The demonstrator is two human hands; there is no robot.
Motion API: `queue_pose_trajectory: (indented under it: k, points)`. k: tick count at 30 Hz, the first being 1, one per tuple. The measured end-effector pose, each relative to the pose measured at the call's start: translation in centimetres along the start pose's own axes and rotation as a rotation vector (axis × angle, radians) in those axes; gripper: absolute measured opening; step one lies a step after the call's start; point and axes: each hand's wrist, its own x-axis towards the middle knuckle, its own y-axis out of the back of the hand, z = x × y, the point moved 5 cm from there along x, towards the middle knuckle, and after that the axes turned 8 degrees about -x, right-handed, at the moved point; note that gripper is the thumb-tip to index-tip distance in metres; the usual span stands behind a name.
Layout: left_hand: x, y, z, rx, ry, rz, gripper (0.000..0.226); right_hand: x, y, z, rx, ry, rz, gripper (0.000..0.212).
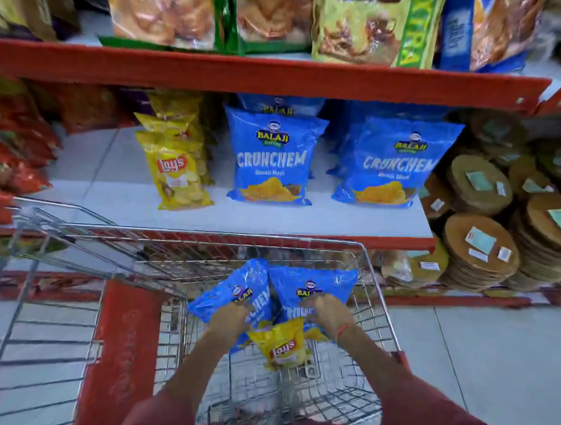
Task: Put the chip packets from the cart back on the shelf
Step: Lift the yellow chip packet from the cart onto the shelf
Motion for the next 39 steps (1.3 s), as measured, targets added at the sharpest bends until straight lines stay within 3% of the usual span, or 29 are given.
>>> queue_pose_trajectory:
  k: [3, 6, 9, 17, 22, 30, 39]
  points:
    - [0.0, -3.0, -1.5, -0.045, 0.145, -0.08, 0.045, 0.3, -2.1, 1.0, 0.013, -0.115, -0.061, 0.032]
    - [-0.6, -4.0, -1.8, -0.06, 0.203, -0.005, 0.027, -0.6, -2.1, 0.8, 0.161, -0.165, -0.004, 0.025]
    - [-0.9, -4.2, -2.0, -0.106, 0.202, 0.108, 0.019, -1.0, -1.8, 0.7, 0.284, -0.184, 0.045, 0.025]
    - [-3.3, -3.4, -1.9, -0.307, 0.13, 0.31, 0.015, -2.9, -1.6, 0.1, 0.298, -0.102, 0.123, 0.014]
    - [-6.3, 1.4, -1.2, -0.438, 0.029, 0.534, 0.01, -4.9, 2.2, -1.2, 0.349, -0.016, 0.297, 0.011]
    - [-12.0, 13.6, 0.8, -0.507, -0.204, 0.912, 0.016, -7.6, 13.9, -7.0, 0.487, 0.216, 0.628, 0.011]
    - [-13.0, 25.8, 1.9, -0.489, -0.339, 1.18, 0.013, -5.3, 26.2, -12.8, 0.566, 0.332, 0.86, 0.011]
